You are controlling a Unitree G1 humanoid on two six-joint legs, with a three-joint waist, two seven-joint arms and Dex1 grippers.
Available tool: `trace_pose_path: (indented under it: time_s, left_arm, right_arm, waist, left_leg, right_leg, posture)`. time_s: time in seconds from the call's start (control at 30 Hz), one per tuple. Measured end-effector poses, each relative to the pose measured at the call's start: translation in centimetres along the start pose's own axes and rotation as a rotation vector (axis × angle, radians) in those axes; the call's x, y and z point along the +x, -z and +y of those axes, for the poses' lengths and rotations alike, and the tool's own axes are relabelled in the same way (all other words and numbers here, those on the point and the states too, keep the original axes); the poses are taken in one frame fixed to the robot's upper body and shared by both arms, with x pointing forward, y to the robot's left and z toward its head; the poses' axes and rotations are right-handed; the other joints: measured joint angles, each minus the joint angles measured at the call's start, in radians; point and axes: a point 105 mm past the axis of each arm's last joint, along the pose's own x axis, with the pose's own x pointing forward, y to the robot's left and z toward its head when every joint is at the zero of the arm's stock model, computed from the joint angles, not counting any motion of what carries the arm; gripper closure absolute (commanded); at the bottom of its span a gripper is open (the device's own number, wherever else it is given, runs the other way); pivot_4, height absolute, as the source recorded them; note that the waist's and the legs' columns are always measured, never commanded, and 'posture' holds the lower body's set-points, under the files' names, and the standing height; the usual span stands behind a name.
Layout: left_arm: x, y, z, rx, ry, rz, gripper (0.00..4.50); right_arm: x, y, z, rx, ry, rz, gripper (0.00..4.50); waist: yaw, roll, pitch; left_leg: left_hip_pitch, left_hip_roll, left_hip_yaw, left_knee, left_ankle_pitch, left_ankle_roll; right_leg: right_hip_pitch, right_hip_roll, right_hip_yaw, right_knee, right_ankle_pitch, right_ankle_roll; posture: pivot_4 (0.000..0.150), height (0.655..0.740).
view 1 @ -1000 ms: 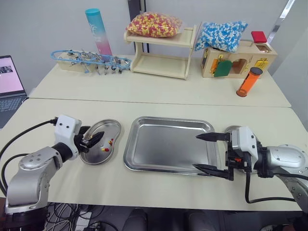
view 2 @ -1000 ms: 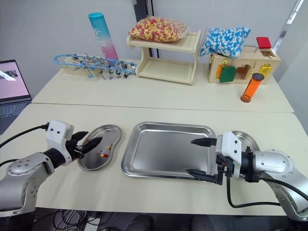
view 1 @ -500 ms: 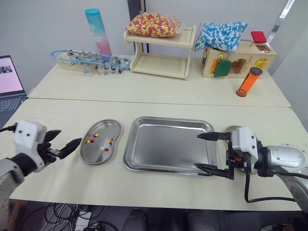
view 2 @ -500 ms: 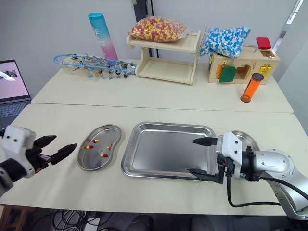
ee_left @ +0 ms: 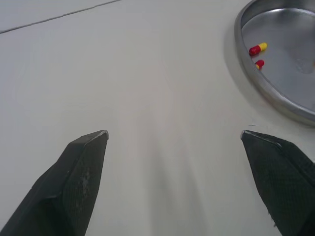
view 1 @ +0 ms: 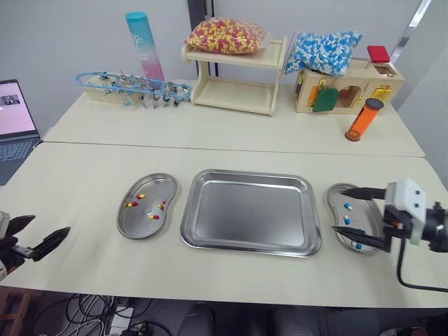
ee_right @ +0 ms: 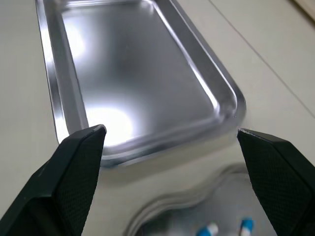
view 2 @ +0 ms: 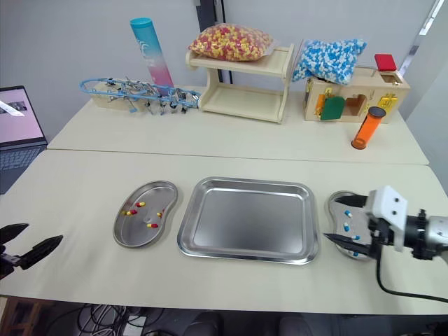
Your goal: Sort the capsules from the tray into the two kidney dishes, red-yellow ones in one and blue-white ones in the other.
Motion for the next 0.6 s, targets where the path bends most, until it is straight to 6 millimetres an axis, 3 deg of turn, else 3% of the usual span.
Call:
trace_pose_path:
  time_s: [0.07,0.3,0.6]
  left_arm:
    - [-0.4,1.0,0.5,-0.001,-0.009,0.026,0.04]
    - [-1.0,2.7,1.2,0.035,-0.031,0.116,0.04]
    - [-0.9,3.9,2.2,0.051,-0.083,0.206,0.04]
  right_arm:
    - [-2.1,1.5,-0.5,0.017,0.027,0.069,0.0]
    - [-6.3,4.8,-2.3,-0.01,0.057,0.243,0.0]
    - [-6.5,5.1,-4.5,-0.056,0.1,0.244,0.0]
  waist:
    - [-0.001,0.0,0.0]
    - [-0.007,0.0,0.0]
    - [-0.012,0.001,0.0]
  left_leg:
    - [0.0,0.0,0.001,0.0,0.0,0.0]
    - [0.001,0.001,0.002,-0.001,0.0,0.0]
    - [0.001,0.001,0.002,-0.001,0.0,0.0]
  right_leg:
    - [0.0,0.0,0.001,0.0,0.0,0.0]
    - [0.0,0.0,0.001,0.001,0.0,0.0]
    - [0.0,0.0,0.001,0.001,0.0,0.0]
  posture:
    - [0.15,0.74]
    - [0.15,0.74]
    - [0.15,0.74]
